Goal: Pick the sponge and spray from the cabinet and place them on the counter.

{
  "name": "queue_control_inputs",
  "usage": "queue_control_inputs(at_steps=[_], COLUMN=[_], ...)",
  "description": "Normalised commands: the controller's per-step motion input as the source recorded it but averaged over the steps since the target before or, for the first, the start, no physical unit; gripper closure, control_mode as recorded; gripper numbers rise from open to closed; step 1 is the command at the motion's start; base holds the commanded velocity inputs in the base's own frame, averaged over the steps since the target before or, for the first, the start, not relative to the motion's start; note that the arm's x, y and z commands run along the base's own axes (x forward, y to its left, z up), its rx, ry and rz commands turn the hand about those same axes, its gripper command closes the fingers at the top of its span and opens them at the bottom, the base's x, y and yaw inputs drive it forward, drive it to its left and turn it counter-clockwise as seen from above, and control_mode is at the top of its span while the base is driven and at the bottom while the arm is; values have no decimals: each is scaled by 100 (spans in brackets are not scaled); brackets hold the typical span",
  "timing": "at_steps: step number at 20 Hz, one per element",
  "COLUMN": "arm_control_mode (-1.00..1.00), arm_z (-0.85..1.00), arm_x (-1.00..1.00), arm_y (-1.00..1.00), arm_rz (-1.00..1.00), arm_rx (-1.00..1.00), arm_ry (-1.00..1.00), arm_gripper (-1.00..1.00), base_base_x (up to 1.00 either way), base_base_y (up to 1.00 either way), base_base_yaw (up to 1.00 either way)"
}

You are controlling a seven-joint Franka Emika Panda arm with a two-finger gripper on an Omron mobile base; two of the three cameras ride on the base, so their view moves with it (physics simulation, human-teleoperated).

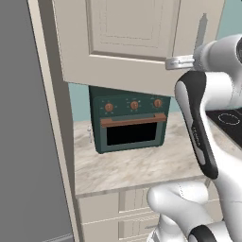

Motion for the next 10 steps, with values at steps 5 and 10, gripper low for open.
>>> queue_control_inputs(at_steps=[5,10], arm_control_mode=[-100,-100], arm_z=[-9,-5], arm_x=[-27,-25], arm_y=[46,26], arm_rz=[-1,-2], arm_rx=[0,0], arm_ry=[1,0], arm_gripper=[100,-100], base_base_x=[0,0], base_base_y=[0,0], base_base_yaw=[0,0])
